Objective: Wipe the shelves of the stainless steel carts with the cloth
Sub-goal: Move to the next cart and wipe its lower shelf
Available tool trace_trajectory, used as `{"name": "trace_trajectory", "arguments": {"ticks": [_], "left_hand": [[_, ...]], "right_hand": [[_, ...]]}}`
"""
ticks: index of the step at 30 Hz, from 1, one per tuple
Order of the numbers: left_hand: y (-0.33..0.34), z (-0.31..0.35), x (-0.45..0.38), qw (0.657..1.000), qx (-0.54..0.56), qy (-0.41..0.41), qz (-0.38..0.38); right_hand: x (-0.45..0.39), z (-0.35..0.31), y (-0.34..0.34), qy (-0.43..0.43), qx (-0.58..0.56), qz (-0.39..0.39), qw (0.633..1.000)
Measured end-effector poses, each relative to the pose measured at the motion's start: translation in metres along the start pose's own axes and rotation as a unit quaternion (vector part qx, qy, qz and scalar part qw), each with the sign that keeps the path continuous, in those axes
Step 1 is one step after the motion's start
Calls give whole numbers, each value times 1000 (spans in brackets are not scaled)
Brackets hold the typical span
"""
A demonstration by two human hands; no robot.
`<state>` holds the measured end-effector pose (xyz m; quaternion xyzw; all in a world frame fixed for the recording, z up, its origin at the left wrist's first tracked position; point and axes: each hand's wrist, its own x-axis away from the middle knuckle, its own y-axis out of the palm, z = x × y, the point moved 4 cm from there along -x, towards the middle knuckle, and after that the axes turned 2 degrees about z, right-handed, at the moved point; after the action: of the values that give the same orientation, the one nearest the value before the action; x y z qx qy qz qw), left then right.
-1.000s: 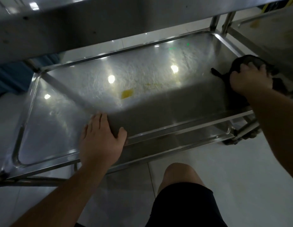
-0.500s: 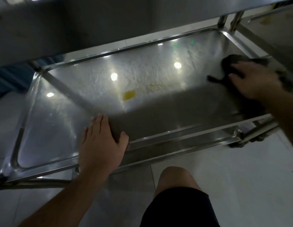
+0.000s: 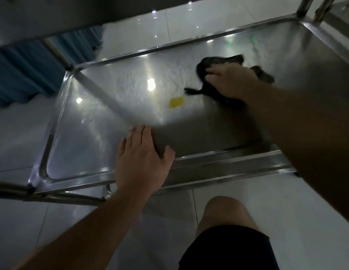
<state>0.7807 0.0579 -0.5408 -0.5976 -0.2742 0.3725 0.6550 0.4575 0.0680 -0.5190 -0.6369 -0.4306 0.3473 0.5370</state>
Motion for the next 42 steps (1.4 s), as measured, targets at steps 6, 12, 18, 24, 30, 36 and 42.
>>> {"name": "trace_trajectory", "arguments": {"ticks": [6,12,18,24,30,36,42], "left_hand": [[0,-1,3,1000,10,12,15],[5,-2,1,999,-2,13,39],[9,-3,1,999,2,6,33],[4,-1,0,999,17,0,31],[0,2,3,1000,22,5,3],[0,2,5,1000,29,9,6],[4,0,3,1000,15,10,25]], "right_hand": [[102,-2,15,-11,-32,14,999],[96,91,-8,196,-14,43,980],[0,-2,2,163,-27,43,985],[-4,-166,28,-114,-38,-24,992],[67,-115,35,-90,-59,-2,994],[31,-17,6,136,-27,24,990],[-50,-96,18,100,-52,-10,994]]}}
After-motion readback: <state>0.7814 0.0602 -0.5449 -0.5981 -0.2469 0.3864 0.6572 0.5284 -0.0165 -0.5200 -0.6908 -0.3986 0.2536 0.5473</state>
